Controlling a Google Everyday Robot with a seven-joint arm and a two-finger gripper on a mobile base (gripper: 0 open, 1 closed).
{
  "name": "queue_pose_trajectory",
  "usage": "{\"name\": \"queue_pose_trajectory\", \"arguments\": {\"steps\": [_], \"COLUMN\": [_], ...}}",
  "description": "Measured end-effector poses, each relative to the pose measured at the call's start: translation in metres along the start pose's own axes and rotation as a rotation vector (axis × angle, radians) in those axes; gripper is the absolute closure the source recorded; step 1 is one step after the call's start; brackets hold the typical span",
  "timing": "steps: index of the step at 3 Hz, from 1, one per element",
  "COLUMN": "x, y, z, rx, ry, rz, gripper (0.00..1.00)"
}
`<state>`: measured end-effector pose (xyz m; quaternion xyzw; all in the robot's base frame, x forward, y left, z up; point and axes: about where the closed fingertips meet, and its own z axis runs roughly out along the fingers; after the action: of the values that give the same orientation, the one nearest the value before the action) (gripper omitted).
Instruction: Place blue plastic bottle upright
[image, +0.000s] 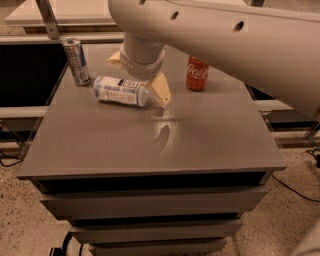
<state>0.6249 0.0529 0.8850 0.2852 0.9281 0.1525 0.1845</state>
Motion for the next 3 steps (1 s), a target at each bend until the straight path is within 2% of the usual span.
{"name": "queue_pose_trajectory", "arguments": {"steps": [1,2,3], "x": [-0.0102,-0.0099,-0.0125], "y": [-0.0149,-0.015,-0.0162], "z": [-0.0018,-0.0018,-0.0014], "rx": [0.038,0.038,0.041], "ry": [-0.08,-0.079,-0.034], "rz": [-0.106,-0.113,-0.068], "gripper": [0.0,0.0,0.0]}}
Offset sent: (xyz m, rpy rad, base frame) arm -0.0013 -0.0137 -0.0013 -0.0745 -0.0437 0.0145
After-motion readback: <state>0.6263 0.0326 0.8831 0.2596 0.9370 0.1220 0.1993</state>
